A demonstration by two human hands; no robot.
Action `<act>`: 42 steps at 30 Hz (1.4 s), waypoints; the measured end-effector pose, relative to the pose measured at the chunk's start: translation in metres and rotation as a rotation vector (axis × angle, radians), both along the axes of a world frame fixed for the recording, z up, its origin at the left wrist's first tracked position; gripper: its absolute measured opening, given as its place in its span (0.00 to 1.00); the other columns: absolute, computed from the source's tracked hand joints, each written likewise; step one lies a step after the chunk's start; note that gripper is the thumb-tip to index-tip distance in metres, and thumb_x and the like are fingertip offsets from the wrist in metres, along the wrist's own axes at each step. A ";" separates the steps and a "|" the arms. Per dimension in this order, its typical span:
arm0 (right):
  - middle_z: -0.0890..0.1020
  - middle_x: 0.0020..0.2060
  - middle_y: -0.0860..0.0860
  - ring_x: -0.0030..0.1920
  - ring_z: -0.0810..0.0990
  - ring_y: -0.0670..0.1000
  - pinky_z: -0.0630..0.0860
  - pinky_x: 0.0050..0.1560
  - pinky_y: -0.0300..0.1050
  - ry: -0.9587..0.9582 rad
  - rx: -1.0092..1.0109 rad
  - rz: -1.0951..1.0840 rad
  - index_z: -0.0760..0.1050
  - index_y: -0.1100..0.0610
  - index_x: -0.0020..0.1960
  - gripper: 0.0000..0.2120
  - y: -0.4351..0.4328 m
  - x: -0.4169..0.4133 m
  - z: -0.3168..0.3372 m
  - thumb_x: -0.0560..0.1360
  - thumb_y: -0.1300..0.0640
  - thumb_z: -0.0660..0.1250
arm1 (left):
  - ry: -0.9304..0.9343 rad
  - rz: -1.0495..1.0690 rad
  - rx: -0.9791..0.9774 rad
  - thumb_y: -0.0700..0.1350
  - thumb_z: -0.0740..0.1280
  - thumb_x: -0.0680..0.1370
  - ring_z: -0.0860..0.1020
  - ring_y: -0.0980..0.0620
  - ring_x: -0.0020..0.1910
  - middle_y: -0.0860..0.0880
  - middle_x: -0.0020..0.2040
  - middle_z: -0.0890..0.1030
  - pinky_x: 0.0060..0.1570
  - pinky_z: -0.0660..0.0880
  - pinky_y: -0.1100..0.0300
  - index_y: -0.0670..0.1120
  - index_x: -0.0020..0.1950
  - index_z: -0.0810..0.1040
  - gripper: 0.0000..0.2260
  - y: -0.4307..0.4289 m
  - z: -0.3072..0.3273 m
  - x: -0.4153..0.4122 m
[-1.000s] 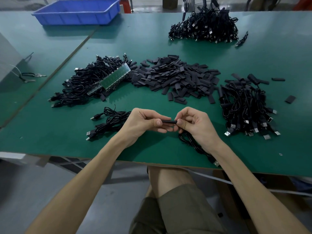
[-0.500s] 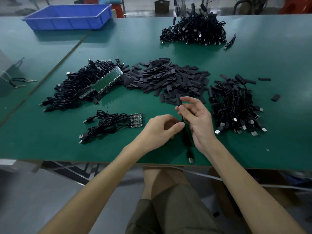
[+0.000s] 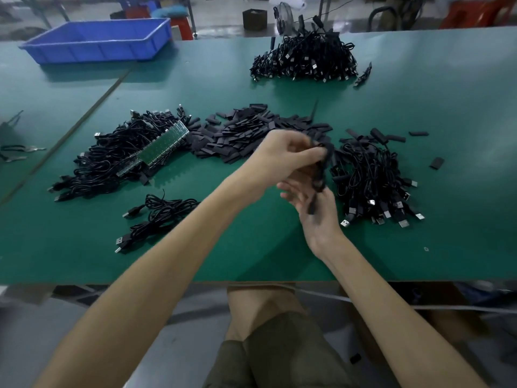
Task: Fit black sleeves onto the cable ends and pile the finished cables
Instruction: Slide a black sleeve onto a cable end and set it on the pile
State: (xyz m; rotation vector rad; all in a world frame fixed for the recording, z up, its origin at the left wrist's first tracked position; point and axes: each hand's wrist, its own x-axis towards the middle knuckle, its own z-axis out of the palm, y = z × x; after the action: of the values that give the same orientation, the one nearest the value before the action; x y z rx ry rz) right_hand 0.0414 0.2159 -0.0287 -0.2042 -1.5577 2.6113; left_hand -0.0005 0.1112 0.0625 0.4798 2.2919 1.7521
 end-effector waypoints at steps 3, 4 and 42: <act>0.87 0.46 0.50 0.49 0.85 0.50 0.80 0.51 0.44 -0.004 0.065 0.028 0.81 0.57 0.54 0.11 0.000 0.001 0.003 0.86 0.57 0.61 | -0.060 -0.065 0.067 0.40 0.71 0.79 0.86 0.46 0.36 0.40 0.41 0.86 0.36 0.82 0.60 0.34 0.49 0.81 0.08 0.047 0.009 -0.011; 0.87 0.49 0.51 0.53 0.85 0.51 0.79 0.53 0.44 0.000 0.086 0.048 0.81 0.56 0.57 0.10 0.000 0.002 0.004 0.86 0.57 0.61 | -0.075 -0.076 0.069 0.39 0.72 0.79 0.86 0.45 0.37 0.39 0.41 0.86 0.37 0.83 0.58 0.33 0.49 0.81 0.08 0.062 0.008 -0.015; 0.86 0.45 0.48 0.48 0.84 0.47 0.80 0.57 0.45 0.130 0.518 0.148 0.80 0.55 0.58 0.11 -0.003 0.006 -0.008 0.77 0.59 0.76 | 0.075 0.082 -0.835 0.44 0.78 0.74 0.79 0.62 0.35 0.57 0.36 0.81 0.36 0.71 0.69 0.52 0.38 0.81 0.08 -0.121 -0.029 -0.013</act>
State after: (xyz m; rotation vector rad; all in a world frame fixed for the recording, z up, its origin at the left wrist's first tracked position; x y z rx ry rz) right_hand 0.0475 0.2131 -0.0366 0.1229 -2.1906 2.1562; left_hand -0.0134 -0.0094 0.0331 0.2802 2.8249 0.6644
